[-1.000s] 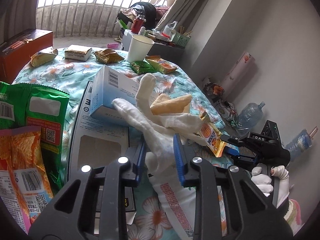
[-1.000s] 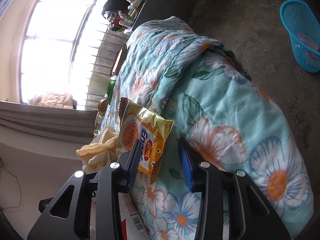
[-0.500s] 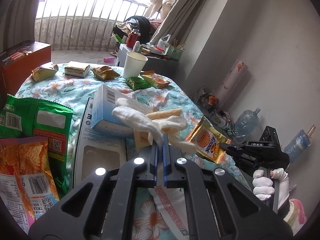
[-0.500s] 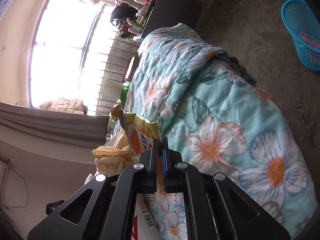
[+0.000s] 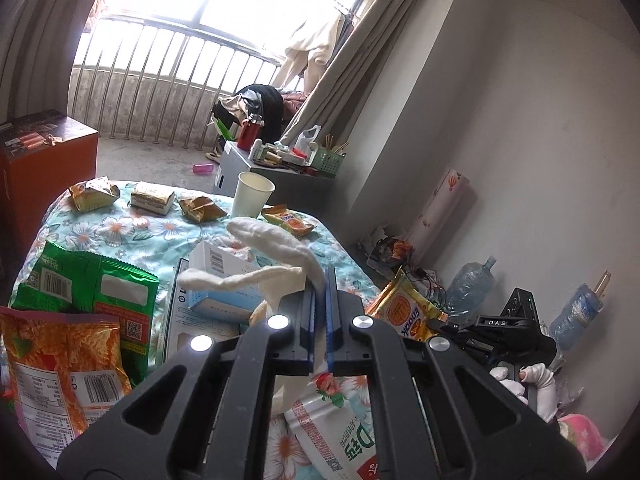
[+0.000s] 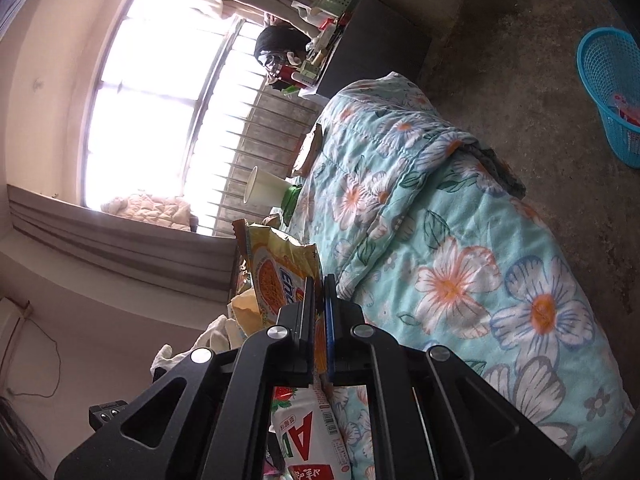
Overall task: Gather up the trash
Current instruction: 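Lift the white cloth and yellow bag and carry them toward the wastebasket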
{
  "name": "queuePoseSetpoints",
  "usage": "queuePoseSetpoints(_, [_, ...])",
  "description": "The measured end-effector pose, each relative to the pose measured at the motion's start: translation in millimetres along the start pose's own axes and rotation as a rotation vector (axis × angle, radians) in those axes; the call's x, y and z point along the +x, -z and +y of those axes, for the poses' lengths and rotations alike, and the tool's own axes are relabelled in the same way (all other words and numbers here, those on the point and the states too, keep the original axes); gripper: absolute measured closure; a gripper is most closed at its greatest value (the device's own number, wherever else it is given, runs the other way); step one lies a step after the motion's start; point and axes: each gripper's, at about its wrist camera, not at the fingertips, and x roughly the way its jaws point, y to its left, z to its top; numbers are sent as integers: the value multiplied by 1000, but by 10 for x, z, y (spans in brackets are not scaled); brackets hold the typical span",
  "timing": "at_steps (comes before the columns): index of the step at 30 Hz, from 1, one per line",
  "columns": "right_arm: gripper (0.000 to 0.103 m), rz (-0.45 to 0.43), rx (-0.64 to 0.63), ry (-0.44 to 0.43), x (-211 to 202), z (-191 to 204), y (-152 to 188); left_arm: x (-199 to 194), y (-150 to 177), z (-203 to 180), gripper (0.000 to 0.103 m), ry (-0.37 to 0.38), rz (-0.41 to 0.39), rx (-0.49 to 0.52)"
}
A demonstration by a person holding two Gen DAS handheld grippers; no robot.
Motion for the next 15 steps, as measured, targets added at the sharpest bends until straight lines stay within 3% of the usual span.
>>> queuePoseSetpoints(9, [99,-34,-20,-55,-275,148,89,-255,-121,-98,101,14,-51,9])
queuePoseSetpoints(15, [99,-74,-34,-85,-543,222,129,-373,-241,-366,101,51,-91,75])
